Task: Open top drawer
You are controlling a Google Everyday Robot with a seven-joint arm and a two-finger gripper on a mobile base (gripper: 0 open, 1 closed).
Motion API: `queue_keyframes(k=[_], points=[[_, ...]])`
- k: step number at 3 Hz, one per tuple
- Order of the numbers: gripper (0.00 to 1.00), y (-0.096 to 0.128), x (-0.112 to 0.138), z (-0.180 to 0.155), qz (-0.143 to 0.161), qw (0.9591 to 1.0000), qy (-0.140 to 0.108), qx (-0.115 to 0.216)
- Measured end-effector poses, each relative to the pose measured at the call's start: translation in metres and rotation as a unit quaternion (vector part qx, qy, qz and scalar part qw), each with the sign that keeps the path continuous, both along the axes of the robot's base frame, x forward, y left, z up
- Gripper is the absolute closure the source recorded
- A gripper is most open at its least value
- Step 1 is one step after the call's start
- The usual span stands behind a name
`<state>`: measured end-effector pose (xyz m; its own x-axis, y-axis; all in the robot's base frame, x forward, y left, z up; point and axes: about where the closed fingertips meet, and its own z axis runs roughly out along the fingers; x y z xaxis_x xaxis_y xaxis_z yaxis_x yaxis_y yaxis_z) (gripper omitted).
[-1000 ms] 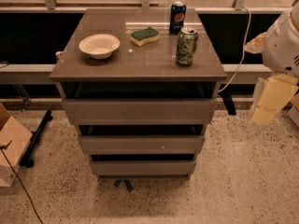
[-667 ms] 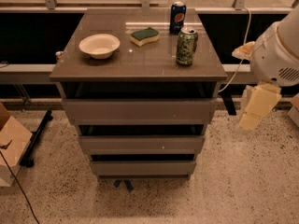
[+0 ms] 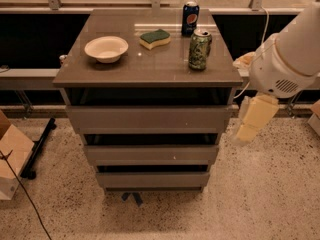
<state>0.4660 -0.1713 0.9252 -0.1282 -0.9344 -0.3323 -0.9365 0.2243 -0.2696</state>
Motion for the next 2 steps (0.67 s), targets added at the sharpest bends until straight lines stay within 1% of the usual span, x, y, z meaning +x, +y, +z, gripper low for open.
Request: queue_keyframes(k=[1,2], points=[[0.0,0.024,0.009,-0.027,0.008,0.9994,0.001,0.033],[0.0,0.056,0.026,-0.067,0.014,0.9973,-0.006,0.072]])
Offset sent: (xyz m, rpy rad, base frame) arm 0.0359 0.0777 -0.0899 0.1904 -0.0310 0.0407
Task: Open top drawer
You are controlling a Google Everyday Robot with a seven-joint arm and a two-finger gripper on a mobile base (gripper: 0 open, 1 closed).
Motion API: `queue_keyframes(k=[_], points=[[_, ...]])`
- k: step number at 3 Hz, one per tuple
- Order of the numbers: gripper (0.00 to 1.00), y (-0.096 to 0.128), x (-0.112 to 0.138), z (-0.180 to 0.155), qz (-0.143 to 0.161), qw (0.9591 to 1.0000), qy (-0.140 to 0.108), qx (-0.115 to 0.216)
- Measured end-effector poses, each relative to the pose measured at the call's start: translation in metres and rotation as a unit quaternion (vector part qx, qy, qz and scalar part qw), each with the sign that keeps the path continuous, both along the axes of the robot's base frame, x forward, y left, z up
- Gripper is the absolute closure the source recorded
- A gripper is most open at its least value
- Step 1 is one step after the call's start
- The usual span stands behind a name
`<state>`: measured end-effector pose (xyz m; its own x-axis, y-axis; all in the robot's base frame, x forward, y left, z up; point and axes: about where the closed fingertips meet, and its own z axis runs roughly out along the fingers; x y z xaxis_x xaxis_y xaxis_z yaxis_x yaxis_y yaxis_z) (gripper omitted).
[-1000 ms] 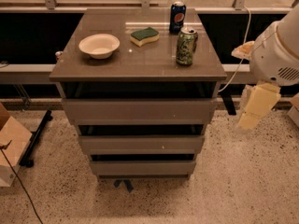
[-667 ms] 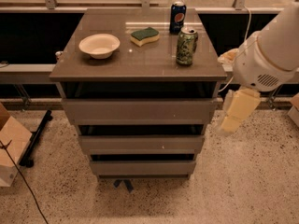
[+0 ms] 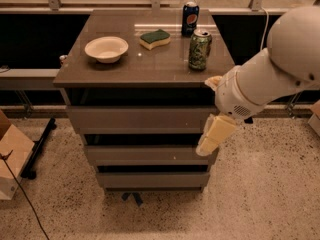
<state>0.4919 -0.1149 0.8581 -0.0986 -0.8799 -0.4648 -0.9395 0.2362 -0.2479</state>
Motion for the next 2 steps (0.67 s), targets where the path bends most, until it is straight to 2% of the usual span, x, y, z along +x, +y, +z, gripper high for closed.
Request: queue_keyframes(k=[1,2], points=[[0.0,0.015,0.014,-0.027,-0.002,0.9997,0.001,0.026],[0.0,0.025,0.039,-0.057,-0.008,0.9982,0.007,0.06]])
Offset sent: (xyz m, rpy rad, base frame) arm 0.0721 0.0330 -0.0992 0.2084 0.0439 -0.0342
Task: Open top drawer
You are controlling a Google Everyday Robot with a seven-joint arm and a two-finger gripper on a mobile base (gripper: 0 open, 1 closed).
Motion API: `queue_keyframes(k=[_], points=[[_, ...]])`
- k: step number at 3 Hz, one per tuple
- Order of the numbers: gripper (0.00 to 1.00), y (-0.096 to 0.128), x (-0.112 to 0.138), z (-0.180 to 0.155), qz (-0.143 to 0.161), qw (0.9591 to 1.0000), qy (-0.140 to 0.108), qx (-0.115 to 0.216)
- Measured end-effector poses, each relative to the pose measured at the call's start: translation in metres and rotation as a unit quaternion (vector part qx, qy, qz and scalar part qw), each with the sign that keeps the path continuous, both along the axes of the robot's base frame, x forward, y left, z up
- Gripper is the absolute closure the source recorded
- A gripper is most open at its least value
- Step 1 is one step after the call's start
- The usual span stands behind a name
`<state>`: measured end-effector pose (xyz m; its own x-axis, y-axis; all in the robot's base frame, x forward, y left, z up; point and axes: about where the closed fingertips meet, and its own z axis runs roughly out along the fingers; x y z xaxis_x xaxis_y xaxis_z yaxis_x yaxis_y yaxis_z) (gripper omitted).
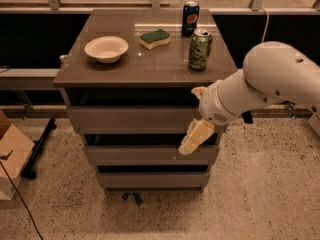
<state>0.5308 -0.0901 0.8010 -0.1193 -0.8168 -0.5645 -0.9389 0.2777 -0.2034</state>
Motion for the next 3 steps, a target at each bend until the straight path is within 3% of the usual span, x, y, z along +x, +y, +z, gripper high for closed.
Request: queue_keyframes(k=[1,2,3], points=[[0.0,0.002,0.028,-0.042,-0.003,0.9996,0.021,0.019],[0.0,0.007,0.033,-0.047,-0.005,0.9998,0.015,0.015],[0.0,0.007,0.057,-0.068,-0.018,0.9998,0.005,0.01]])
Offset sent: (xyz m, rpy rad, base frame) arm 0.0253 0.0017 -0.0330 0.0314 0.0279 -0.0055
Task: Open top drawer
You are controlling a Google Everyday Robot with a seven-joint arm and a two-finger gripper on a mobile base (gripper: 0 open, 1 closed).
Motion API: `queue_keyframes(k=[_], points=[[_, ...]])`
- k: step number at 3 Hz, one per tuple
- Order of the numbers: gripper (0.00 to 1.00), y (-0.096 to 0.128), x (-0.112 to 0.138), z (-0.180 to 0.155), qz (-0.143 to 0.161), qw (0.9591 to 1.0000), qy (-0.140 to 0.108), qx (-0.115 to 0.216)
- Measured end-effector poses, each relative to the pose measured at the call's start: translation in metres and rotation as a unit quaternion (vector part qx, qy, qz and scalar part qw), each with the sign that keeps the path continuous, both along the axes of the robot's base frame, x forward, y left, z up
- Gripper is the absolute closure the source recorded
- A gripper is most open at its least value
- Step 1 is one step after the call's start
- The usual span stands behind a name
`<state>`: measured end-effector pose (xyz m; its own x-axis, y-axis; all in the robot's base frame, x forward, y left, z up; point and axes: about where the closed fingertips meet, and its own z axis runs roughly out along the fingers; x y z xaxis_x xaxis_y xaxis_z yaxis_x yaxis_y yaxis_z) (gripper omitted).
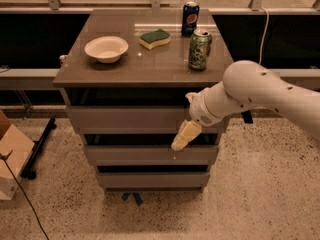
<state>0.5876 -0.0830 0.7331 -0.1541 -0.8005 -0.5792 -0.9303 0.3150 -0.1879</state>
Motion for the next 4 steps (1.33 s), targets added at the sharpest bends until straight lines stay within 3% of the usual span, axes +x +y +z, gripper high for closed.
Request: queue_keyframes(k=[1,2,3,4], points=[[0.0,-0.005,0.016,-0.021,-0.019,0.9998,0.004,0.004],[0.0,-0.014,0.048,-0.045,-0.047,0.9989,0.007,0.008],[0.0,-0.018,0.067,-0.053,-0.054,0.9985,0.006,0.006],[0.25,-0.018,0.08,-0.065,-0.044,0.9988,0.017,-0.008]])
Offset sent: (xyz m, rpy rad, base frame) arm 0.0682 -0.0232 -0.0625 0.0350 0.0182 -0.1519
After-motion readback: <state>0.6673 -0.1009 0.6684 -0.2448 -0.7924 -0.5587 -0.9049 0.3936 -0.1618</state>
